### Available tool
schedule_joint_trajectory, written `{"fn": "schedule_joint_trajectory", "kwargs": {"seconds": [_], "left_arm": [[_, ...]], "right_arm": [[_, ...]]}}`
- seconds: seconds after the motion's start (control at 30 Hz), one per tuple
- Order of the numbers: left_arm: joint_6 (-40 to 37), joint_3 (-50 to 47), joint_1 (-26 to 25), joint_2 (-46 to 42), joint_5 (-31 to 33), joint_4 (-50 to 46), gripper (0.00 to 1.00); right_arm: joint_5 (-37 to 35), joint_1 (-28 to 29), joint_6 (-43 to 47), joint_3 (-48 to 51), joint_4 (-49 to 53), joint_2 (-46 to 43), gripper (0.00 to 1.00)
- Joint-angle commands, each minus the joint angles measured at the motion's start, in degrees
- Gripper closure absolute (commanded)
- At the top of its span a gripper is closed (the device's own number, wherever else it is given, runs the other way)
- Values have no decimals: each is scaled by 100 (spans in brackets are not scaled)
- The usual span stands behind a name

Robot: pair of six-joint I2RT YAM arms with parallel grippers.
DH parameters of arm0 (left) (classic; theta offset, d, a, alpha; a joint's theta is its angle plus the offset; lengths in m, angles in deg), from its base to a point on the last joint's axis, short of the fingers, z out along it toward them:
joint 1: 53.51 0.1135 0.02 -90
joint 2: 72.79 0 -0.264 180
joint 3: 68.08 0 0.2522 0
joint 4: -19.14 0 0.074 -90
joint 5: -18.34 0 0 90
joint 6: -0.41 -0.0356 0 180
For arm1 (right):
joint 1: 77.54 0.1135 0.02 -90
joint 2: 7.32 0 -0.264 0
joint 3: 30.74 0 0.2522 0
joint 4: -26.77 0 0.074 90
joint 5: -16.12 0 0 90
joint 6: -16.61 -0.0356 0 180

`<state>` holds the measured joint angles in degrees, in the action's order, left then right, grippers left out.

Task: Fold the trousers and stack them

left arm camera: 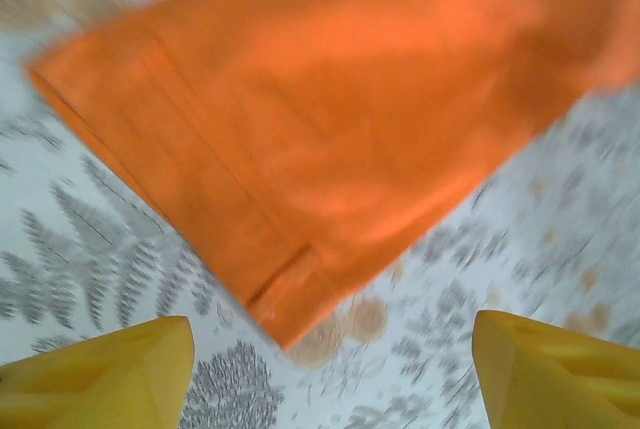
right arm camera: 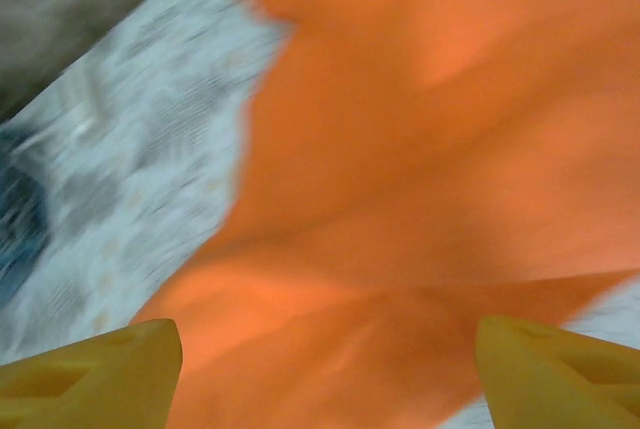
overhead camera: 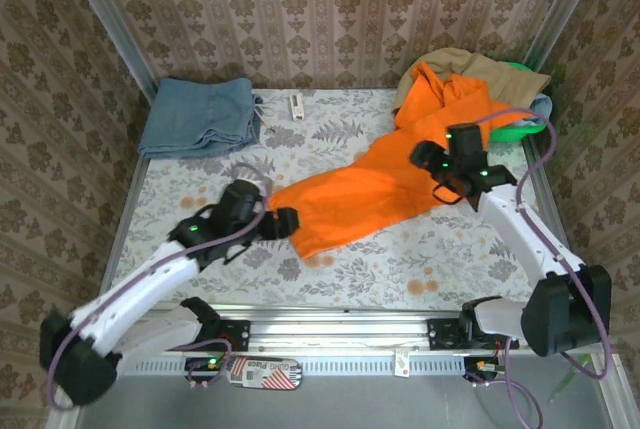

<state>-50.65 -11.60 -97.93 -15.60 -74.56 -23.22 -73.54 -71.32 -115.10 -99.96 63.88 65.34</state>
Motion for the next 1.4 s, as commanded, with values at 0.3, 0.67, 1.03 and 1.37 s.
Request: {"fn": "schedule_joint_trajectory", "kwargs": {"seconds": [0.3,0.67,1.03,1.37], "left_arm": [[181,634,-2304,2086,1707,-877,27],[31,788,-2227,3507,2780,-786,39],[-514,309,-1716,3109,2844,-17,99],[-444,778,-1610,1749,3552,-1058,100]], "right_arm": [[764,-1893,98,776,-603,850,21],[1698,-2248,6,528,-1235,2085,23],[1896,-2230,-83,660,-1568,2091,95],[1833,-1784,50,397,-745,553,100]]}}
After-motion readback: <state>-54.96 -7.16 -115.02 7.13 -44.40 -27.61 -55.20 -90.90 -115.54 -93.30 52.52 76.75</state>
